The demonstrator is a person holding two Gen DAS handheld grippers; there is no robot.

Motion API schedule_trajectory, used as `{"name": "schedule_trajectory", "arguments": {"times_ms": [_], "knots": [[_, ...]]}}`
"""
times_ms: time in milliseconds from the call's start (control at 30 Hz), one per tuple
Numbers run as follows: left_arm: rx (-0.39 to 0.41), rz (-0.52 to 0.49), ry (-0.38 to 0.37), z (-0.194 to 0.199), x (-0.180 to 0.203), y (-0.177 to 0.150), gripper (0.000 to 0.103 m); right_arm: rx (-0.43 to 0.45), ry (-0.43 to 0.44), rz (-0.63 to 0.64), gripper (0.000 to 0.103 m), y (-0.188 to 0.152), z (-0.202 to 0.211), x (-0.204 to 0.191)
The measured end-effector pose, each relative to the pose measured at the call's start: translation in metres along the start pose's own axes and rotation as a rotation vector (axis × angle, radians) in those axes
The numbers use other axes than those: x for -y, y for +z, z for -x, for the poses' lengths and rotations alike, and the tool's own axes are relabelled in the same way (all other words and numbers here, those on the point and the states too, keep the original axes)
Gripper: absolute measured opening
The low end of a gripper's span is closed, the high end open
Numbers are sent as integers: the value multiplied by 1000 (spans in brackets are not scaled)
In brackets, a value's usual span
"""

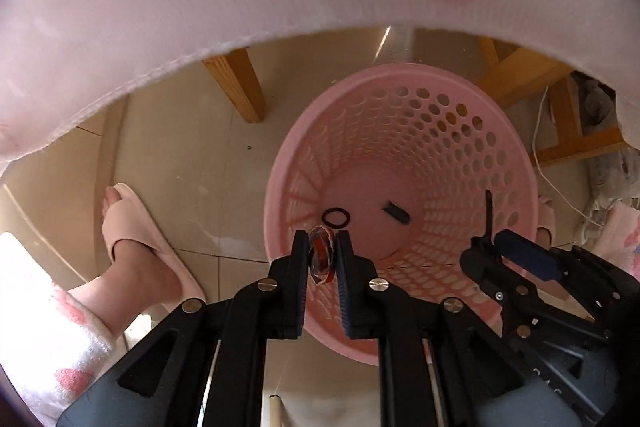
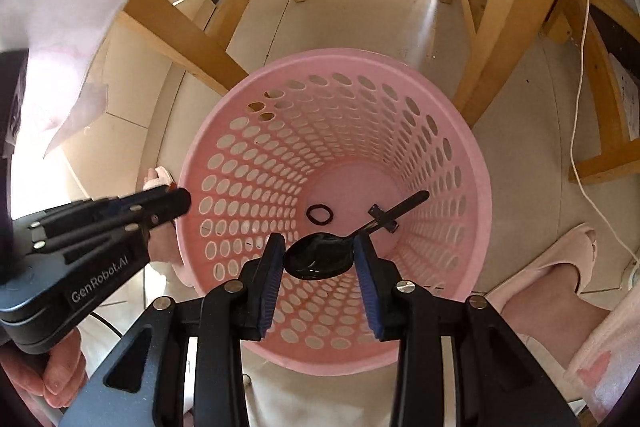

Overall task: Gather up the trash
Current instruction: 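Open the right tool to drop the spoon while the left tool releases the spool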

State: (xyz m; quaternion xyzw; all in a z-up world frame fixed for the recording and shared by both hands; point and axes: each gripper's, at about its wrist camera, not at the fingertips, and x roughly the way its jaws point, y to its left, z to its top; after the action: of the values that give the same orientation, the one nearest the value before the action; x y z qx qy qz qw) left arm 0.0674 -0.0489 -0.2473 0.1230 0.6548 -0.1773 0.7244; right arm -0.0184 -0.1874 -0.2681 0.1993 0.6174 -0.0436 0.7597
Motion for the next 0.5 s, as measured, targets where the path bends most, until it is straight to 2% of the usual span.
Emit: {"name": "schedule_trajectory", "arguments": {"times_ms": [233, 267, 300, 333, 367, 400, 500], "knots": [[-18, -42, -3, -9, 10, -5, 14, -16, 10, -47, 38, 2, -7, 6], [-16, -51, 8, -9, 12, -6, 18, -13, 18, -58, 38, 2, -6, 7], [-16, -59, 22, -9, 13, -7, 31, -12, 26, -67, 39, 2, -6, 7], [-11, -64, 31, -9, 15, -7, 37, -13, 34, -75, 40, 2, -6, 8], [-2, -67, 34, -7, 16, -7, 44, -13, 39, -81, 45, 2, -5, 8], [0, -66, 35, -6, 16, -7, 43, -11, 36, -83, 52, 3, -4, 8], [-10, -40, 34, -5, 10, -5, 43, 10, 9, -80, 55, 4, 0, 7]]}}
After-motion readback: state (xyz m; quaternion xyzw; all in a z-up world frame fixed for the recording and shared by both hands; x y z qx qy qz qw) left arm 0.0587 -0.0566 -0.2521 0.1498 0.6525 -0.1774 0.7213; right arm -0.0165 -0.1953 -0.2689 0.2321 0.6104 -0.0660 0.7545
